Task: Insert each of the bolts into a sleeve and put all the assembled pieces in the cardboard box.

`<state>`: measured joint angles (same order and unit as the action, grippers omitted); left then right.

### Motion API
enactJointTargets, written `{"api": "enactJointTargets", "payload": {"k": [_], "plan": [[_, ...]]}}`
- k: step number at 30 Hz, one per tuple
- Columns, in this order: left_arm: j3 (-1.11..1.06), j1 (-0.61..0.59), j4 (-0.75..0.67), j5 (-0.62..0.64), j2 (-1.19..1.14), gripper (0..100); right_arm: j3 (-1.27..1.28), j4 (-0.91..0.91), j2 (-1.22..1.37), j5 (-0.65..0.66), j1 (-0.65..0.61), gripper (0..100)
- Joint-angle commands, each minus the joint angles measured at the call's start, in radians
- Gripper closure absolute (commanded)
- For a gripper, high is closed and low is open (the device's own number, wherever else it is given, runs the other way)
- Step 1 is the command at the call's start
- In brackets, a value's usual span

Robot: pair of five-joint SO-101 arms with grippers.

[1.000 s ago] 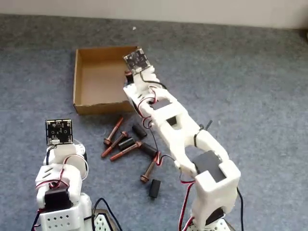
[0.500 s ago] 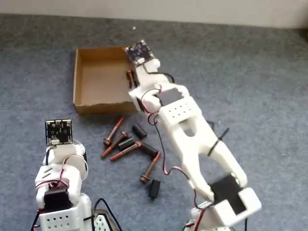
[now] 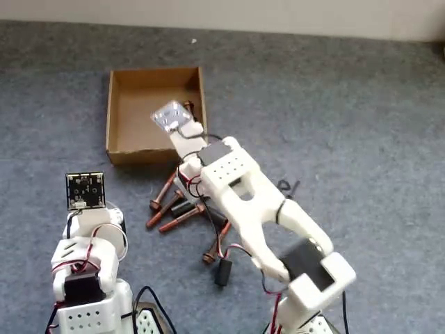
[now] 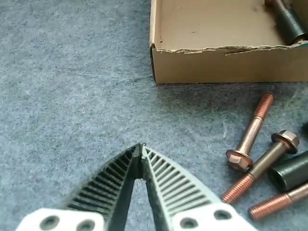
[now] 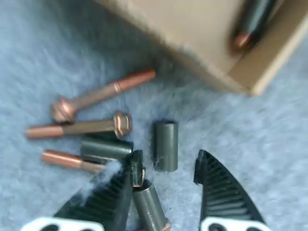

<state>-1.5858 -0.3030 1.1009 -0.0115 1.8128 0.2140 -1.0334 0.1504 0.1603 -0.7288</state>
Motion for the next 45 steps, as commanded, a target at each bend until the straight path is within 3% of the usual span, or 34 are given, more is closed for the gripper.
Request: {"api": "enactJointTargets", "payload": {"k": [1, 9, 19, 23, 27, 32, 39, 45], "plan": [[0.012, -0.015, -0.018, -0.014, 0.01, 98, -0.039, -0.01, 0.048, 0.008, -0.019, 82.9], [0.007, -0.015, -0.023, -0.014, 0.01, 97, -0.071, -0.01, 0.157, 0.009, -0.016, 83.7], [0.005, -0.013, -0.023, -0.014, 0.01, 98, -0.139, -0.013, 0.263, 0.009, -0.005, 98.8], [0.005, -0.013, -0.023, -0.014, 0.01, 98, -0.237, -0.151, 0.243, 0.009, 0.015, 99.3], [0.004, -0.013, -0.021, -0.015, 0.01, 97, -0.34, -0.291, 0.107, 0.009, 0.021, 99.3], [0.004, -0.013, -0.018, -0.015, 0.01, 97, -0.265, -0.374, -0.168, 0.009, 0.027, 99.3], [0.004, -0.012, -0.018, -0.015, 0.01, 97, 0.016, -0.361, -0.542, 0.006, 0.127, 99.3], [0.015, -0.007, -0.023, -0.023, 0.008, 97, 0.323, -0.231, -0.8, 0.002, 0.232, 99.3]]}}
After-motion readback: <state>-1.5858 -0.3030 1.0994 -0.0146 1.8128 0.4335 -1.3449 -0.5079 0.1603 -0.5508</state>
